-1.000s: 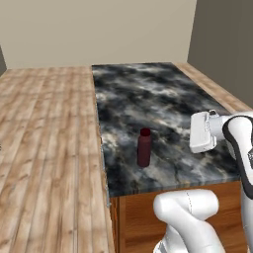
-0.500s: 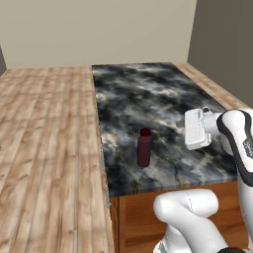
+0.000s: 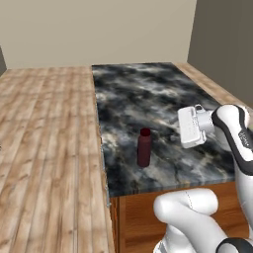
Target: Pick the juice, can, juice from the counter and place them in the open cabinet.
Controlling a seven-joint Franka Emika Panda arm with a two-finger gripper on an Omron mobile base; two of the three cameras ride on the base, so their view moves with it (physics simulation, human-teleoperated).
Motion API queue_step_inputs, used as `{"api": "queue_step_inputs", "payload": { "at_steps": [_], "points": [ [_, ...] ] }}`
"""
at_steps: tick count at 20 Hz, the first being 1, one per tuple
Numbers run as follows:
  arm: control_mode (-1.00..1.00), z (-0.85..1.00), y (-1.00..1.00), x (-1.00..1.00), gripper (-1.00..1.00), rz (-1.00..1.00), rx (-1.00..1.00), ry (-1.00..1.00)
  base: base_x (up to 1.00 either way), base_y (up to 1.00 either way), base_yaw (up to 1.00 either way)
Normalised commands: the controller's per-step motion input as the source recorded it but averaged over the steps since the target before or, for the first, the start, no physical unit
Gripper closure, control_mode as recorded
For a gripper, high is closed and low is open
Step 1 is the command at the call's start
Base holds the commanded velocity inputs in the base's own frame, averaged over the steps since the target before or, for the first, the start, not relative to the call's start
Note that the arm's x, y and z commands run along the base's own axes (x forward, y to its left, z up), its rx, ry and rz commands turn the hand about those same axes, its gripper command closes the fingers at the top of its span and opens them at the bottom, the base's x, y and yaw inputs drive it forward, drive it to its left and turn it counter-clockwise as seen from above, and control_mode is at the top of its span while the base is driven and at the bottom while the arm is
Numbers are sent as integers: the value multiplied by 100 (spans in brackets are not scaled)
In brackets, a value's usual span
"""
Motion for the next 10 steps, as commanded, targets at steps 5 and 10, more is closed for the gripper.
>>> {"api": "queue_step_inputs", "payload": {
  "at_steps": [5, 10],
  "points": [
    [-100, -4, 11, 12, -100, 6, 0, -3, 0, 0, 0],
    [-100, -13, 3, 25, -100, 0, 0, -4, 0, 0, 0]
  ]
}}
